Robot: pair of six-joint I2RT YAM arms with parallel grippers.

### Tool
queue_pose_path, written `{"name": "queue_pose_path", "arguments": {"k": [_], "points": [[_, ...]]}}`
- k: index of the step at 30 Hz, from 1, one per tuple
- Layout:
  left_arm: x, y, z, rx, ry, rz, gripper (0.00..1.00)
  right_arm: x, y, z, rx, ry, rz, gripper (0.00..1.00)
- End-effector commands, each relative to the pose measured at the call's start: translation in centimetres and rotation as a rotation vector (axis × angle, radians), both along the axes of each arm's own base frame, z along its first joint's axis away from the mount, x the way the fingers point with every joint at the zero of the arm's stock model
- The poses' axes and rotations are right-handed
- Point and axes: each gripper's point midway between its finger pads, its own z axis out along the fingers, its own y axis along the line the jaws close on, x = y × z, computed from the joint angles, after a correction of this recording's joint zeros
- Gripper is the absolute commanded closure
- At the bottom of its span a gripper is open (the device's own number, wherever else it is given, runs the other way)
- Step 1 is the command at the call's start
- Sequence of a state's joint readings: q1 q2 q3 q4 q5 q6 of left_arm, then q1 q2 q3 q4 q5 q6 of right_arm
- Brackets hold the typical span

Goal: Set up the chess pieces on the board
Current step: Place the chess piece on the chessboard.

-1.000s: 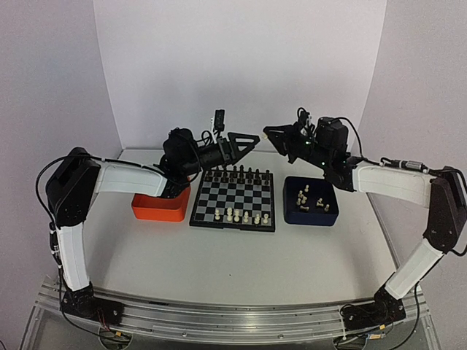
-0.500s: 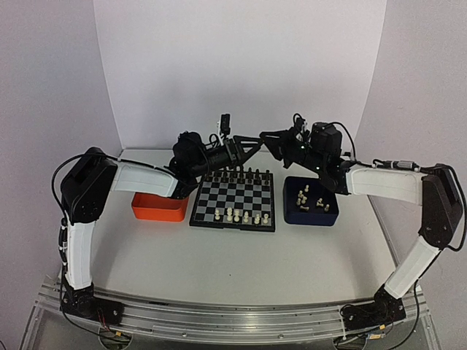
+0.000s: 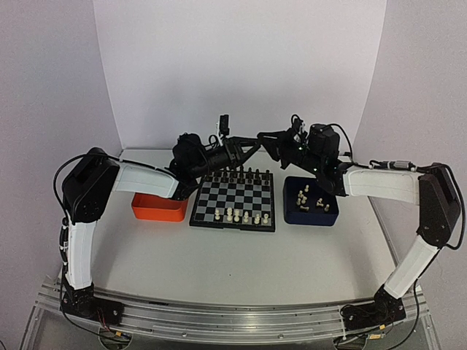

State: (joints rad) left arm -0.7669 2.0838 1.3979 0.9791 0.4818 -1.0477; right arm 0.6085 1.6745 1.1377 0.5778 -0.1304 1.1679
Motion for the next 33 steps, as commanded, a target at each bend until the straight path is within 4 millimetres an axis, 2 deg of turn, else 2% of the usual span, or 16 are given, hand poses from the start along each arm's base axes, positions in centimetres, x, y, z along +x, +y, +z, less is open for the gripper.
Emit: {"name": "queue_pose_path", "arguments": {"k": [1, 10, 13, 16, 21, 25, 29, 33], "points": [[-0.5, 0.6, 2.5, -0.079, -0.045, 0.01, 0.83, -0.8, 1.4, 0.7, 0.01, -0.032, 0.042, 1.0], [-0.5, 1.3, 2.8, -0.089, -0.042, 0.039, 0.99, -1.5, 2.2, 0.2, -0.003, -0.033, 0.08, 1.0], [-0.7, 1.6, 2.9, -0.093, -0.054, 0.039, 1.0, -1.6, 2.2, 0.0, -0.011, -0.036, 0.085, 0.99], [-1.1, 1.7, 3.1, -0.093, -0.074, 0.026, 1.0, -1.8, 2.1, -0.2, -0.017, -0.038, 0.087, 0.93], [-1.8, 1.8, 3.3, -0.054, -0.108, 0.011, 1.0, -2.2, 2.2, 0.1, -0.021, -0.048, 0.107, 0.66], [-2.1, 1.8, 2.9, -0.006, -0.118, 0.011, 1.0, -2.1, 2.0, -0.5, -0.042, -0.03, 0.095, 0.51], [-2.4, 2.0, 2.2, 0.07, -0.115, 0.015, 1.0, -2.1, 1.6, -1.0, -0.084, -0.023, 0.079, 0.22], [-2.6, 3.0, 1.2, 0.208, -0.101, 0.064, 1.0, -1.8, 0.6, -2.0, -0.147, -0.019, 0.033, 0.16]]}}
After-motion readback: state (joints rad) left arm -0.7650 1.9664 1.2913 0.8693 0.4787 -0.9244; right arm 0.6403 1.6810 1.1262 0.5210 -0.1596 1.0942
